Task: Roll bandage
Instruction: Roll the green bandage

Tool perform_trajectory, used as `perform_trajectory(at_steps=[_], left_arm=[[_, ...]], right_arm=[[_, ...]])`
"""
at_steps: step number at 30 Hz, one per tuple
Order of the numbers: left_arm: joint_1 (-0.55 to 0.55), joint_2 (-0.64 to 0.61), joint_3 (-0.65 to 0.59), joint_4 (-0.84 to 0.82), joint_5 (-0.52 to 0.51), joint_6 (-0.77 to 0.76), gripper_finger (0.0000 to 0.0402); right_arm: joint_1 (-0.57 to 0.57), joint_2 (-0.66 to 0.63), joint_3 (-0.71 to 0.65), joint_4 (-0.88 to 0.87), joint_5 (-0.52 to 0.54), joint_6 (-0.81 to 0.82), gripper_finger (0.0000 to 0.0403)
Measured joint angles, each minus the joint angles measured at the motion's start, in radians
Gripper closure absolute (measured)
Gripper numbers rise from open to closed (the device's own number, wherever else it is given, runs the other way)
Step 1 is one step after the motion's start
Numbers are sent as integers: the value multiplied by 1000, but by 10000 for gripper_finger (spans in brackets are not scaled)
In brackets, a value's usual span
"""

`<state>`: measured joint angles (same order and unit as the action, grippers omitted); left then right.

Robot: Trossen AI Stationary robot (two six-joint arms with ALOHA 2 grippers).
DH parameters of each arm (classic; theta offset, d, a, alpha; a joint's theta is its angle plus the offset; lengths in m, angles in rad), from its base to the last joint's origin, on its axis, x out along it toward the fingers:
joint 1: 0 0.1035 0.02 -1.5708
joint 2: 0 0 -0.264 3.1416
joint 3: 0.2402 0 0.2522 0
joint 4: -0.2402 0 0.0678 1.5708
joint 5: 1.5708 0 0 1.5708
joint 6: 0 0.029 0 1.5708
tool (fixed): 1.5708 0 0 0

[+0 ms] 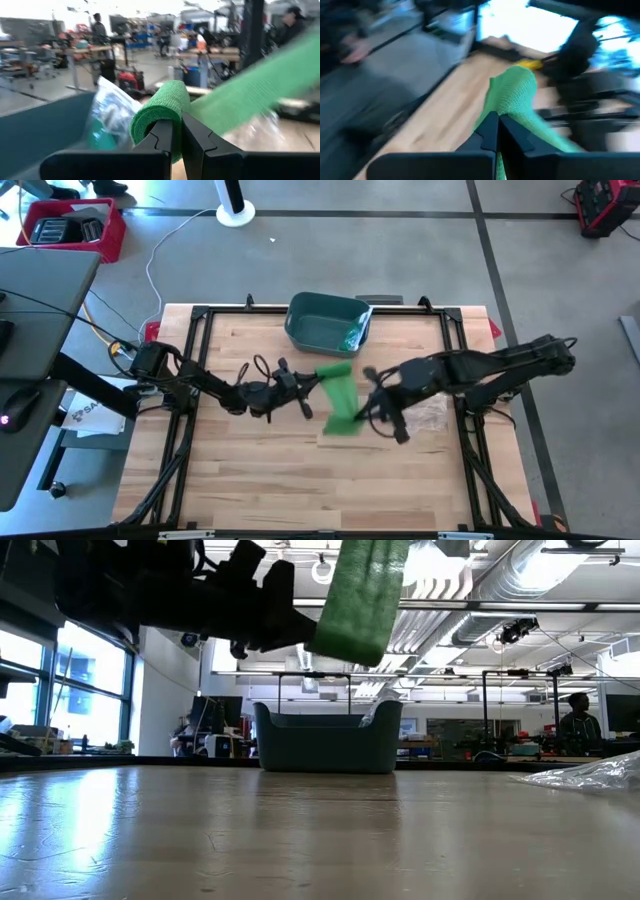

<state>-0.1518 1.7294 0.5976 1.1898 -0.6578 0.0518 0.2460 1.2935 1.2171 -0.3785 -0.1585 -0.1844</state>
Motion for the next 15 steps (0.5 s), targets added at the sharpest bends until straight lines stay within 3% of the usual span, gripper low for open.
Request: perform_trajectory(at_steps=[8,15], left_arm=[[-7,0,60,-197,8,-61,396],[-7,0,169,-323,293,40,398]], right_arm=[[-85,-112,0,102,266,53,403],[-219,-157,1,54,290,99,403]])
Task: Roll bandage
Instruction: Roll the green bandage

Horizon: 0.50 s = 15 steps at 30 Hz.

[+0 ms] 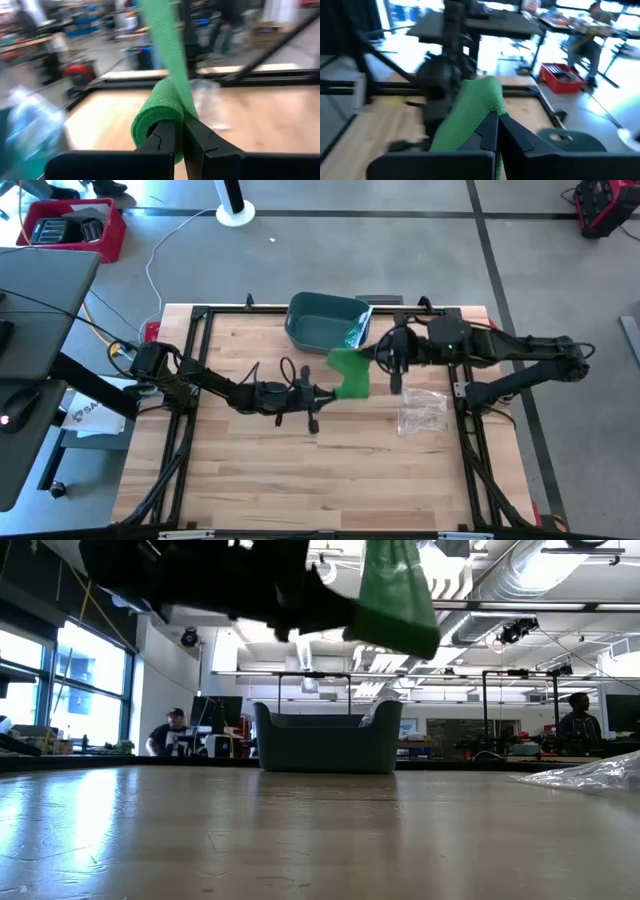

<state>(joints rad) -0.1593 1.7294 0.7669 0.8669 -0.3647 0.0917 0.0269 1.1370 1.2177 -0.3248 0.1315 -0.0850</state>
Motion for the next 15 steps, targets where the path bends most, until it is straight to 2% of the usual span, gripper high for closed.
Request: perform_trajectory(at_steps=[2,4,15], left_arm=[[-7,0,15,0,67,19,398],[-15,0,26,-1,91,27,398],[-54,0,36,27,97,52,396]], right_arm=[[-38,0,-2,-30,9,16,403],[-73,2,-4,-82,11,34,403],[-168,37,-5,-304,13,90,403]])
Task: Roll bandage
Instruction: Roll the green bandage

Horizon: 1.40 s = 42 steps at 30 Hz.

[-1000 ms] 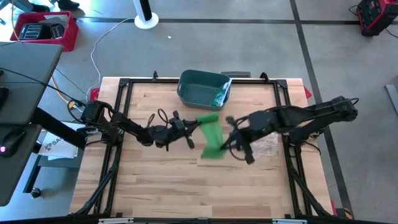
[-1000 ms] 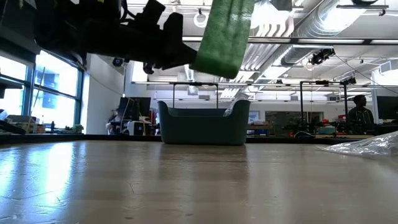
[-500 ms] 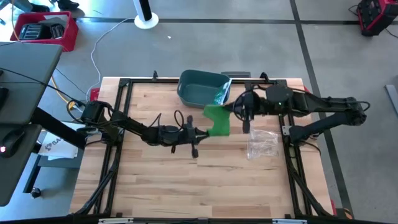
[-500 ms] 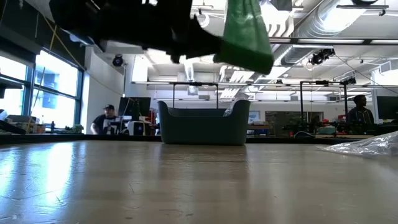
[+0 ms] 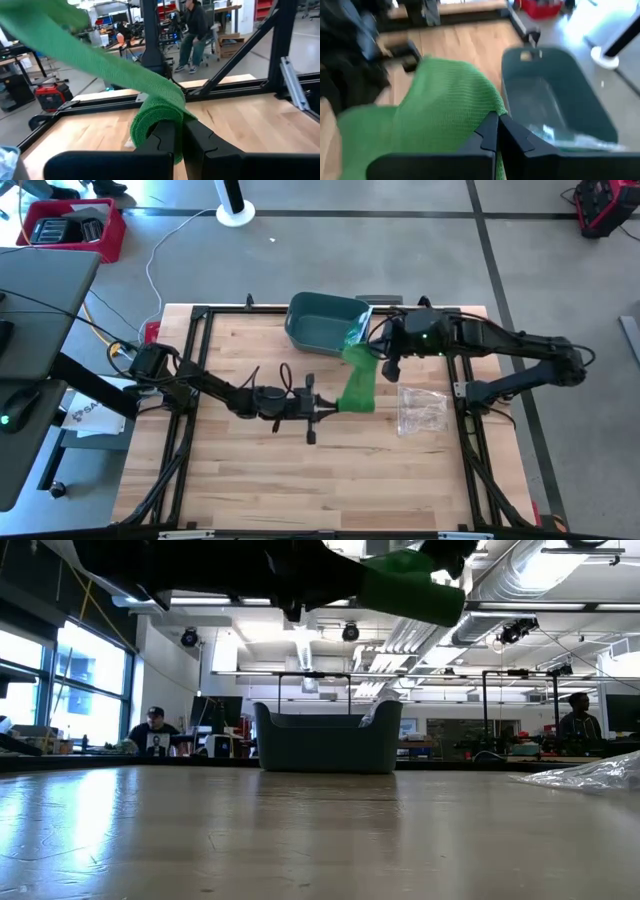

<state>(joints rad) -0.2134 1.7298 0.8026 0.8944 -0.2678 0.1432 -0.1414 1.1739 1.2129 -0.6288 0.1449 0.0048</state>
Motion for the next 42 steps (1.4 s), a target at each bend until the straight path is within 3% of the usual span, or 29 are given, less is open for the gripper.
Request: perform_trajectory(at_steps=[6,11,16,20,23,28,32,37,42], left_arm=[[-18,0,-1,13,-12,8,394],[-13,0,-1,-27,-23,-19,394],[-9,1,-1,-35,76,-43,394],[-11,1,-1,-37,83,-47,394],[-10,1,-1,-45,89,-60,394],[-10,1,-1,-18,185,-61,394],[-10,1,-1,16,209,-61,394],[-11,1,-1,38,214,-55,394],[-11,1,-1,37,215,-56,394]], right_arm=[[11,23,-1,-113,-16,17,403],[41,25,-1,-107,-35,15,403],[35,25,-1,-113,15,23,403],[17,25,-1,-126,87,22,403],[2,25,-1,-130,91,22,403],[-25,27,-1,-140,91,22,403],[-38,60,-1,-143,74,16,403],[-34,142,-1,-145,-30,-38,403],[-20,226,-1,-146,-47,-36,400]])
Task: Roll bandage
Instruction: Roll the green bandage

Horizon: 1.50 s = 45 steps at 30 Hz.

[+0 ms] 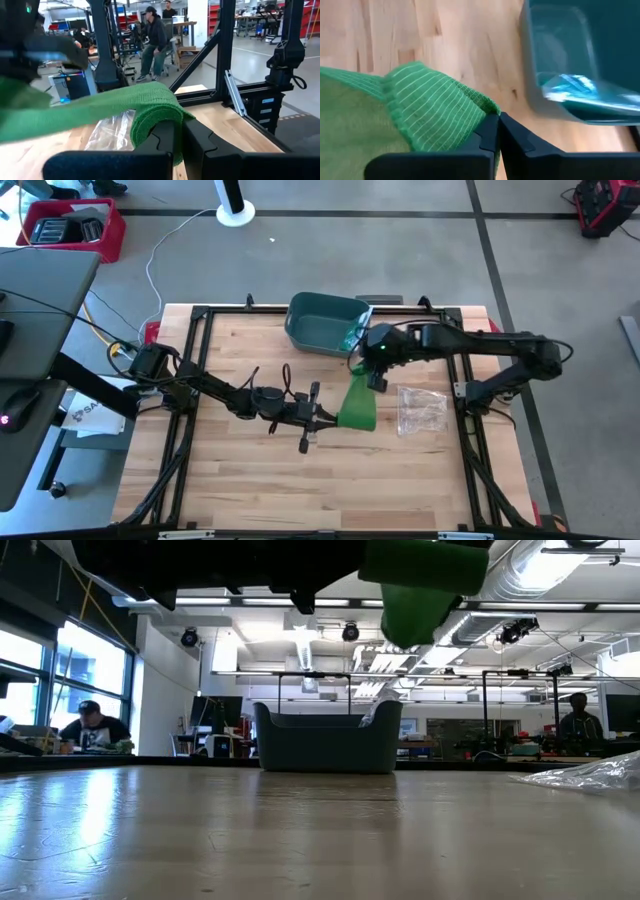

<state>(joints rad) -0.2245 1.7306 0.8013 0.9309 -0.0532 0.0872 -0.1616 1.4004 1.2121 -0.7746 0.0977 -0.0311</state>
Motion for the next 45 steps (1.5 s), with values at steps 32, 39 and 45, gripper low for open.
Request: perform_trajectory(at_steps=[32,39,45], left_arm=[[-10,-12,1,-9,-111,20,394],[-62,-130,-27,-12,-252,152,394],[-81,-254,-38,-61,-245,223,394]], right_arm=[[107,-186,-10,-114,-247,-152,219],[346,-376,-325,286,-105,-63,219],[472,-430,-573,897,66,-92,219]])
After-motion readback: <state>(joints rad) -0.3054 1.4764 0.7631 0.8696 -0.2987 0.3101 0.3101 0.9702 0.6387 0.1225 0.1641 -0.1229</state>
